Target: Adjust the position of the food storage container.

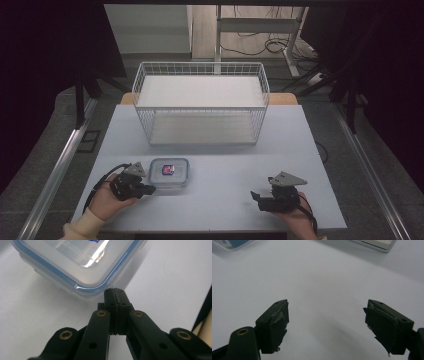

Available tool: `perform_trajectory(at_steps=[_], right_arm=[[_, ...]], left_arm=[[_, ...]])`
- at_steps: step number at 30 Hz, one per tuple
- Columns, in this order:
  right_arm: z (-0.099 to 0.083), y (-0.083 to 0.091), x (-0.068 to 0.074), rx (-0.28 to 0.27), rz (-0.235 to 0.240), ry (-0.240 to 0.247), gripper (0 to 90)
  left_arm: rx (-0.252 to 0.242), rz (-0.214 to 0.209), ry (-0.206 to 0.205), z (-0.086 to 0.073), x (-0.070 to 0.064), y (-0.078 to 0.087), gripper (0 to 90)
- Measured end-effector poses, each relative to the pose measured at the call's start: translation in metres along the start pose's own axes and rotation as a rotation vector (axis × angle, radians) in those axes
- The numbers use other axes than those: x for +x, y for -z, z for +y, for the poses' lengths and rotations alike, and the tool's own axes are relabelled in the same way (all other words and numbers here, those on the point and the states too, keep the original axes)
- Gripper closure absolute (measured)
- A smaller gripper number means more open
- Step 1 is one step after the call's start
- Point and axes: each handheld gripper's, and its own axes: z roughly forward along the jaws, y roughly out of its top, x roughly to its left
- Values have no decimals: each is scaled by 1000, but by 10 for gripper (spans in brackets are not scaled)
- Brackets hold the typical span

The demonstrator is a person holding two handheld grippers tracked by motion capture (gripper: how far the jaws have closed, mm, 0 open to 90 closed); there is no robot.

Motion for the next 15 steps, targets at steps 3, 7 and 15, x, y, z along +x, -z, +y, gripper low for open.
perform_trajectory(at_steps=[3, 7, 15], right_arm=[[0, 0, -1, -2, -2, -1, 191], [0, 0, -1, -2, -1, -1, 192], [0, 0, 0, 0, -1, 3, 191]], left_arm=[[-28, -10, 1, 0, 0, 9, 897], [-94, 24, 46, 1, 11, 30, 898], [-81, 113, 125, -1, 38, 30, 899]])
